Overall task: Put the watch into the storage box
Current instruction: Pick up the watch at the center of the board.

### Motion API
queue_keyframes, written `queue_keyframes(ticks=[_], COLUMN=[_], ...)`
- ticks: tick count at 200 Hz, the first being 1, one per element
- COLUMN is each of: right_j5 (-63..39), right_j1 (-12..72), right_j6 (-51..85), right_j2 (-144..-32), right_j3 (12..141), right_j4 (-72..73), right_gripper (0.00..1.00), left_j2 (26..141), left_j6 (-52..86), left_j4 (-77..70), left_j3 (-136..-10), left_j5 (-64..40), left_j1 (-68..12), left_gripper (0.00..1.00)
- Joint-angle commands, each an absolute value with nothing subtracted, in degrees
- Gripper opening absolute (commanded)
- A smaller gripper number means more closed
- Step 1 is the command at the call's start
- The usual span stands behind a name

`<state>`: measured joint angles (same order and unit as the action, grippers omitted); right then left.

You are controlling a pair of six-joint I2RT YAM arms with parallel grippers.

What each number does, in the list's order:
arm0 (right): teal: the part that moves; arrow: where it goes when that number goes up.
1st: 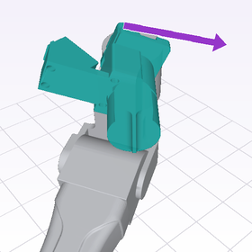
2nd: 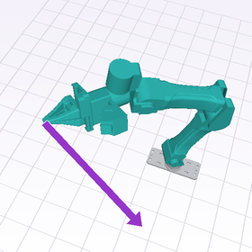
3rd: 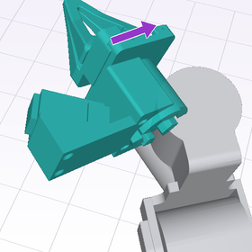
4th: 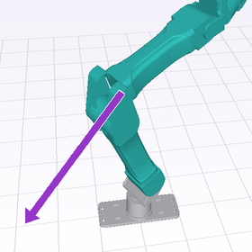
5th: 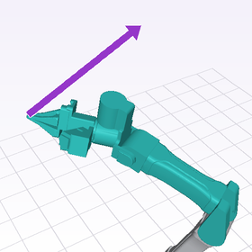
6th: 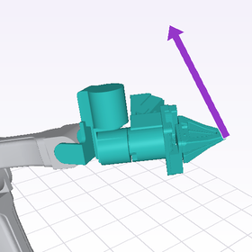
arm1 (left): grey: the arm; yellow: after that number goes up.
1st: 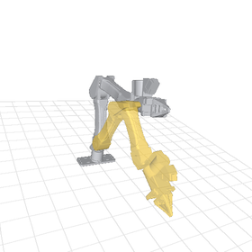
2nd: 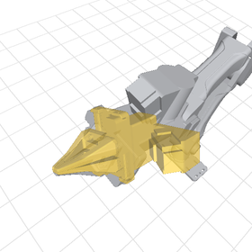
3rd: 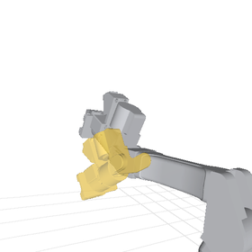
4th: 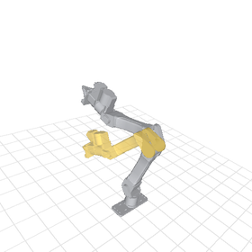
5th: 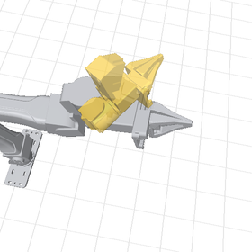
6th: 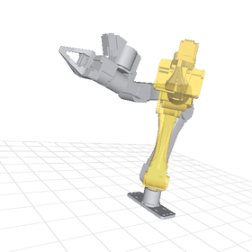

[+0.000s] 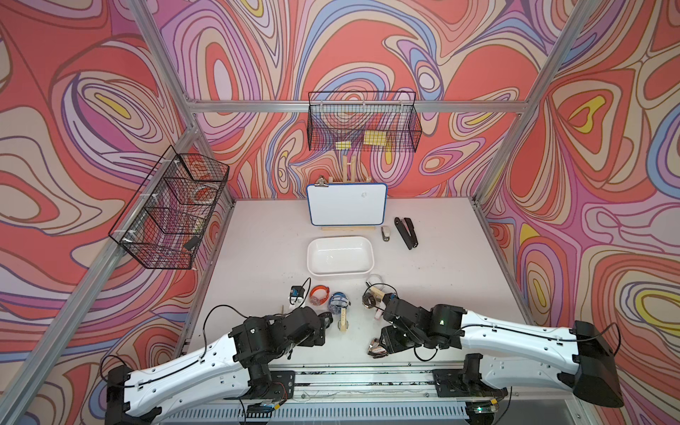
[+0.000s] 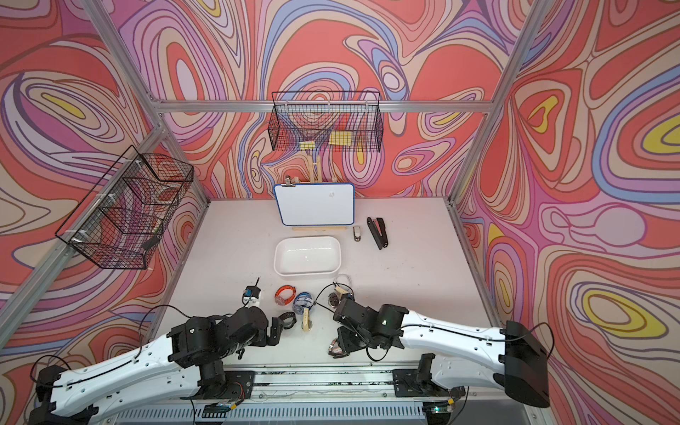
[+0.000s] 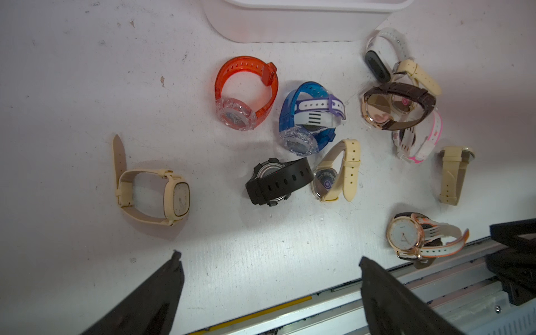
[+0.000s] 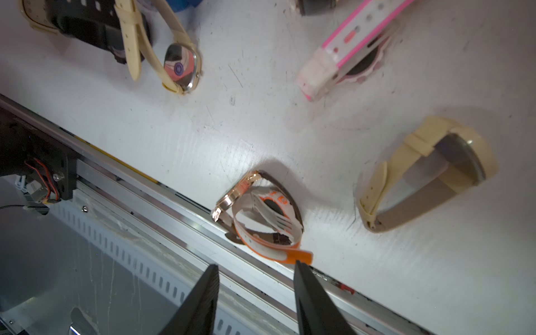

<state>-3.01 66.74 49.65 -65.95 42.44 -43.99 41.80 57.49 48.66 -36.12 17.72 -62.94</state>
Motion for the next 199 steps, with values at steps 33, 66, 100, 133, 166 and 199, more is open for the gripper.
queue_keyframes(ticks=[33,66,100,133,166,199], right_j5=[1.45,1.82,1.71,1.43,1.11,1.02], right_j1=[68.82,68.82,68.81,68.81,68.71,68.73], right_j6=[53.53,53.1,52.88,52.13,52.03,51.86], right_j2=[-68.71,-70.7,-71.41,-73.4,-75.22,-76.38], right_j3=[43.51,43.09,42.06,41.88,41.33,41.15], right_j4=[-48.36,-46.17,-42.2,-40.0,-38.6,-37.45], right_gripper=[0.49,0.51,0.52,0.52,0.5,0.43], left_j2=[41.67,41.29,41.13,41.26,41.57,41.48], left_j6=[58.3,58.52,58.49,58.62,58.62,58.61], left_j4=[47.55,47.41,47.19,46.87,46.85,46.85], left_j3=[-34.25,-33.71,-33.47,-33.2,-33.11,-33.1], left_j5=[16.93,17.03,16.96,16.96,16.82,17.17], left_j1=[-63.28,-63.22,-63.28,-63.27,-63.23,-63.28], left_gripper=[1.0,1.0,1.0,1.0,1.0,1.0])
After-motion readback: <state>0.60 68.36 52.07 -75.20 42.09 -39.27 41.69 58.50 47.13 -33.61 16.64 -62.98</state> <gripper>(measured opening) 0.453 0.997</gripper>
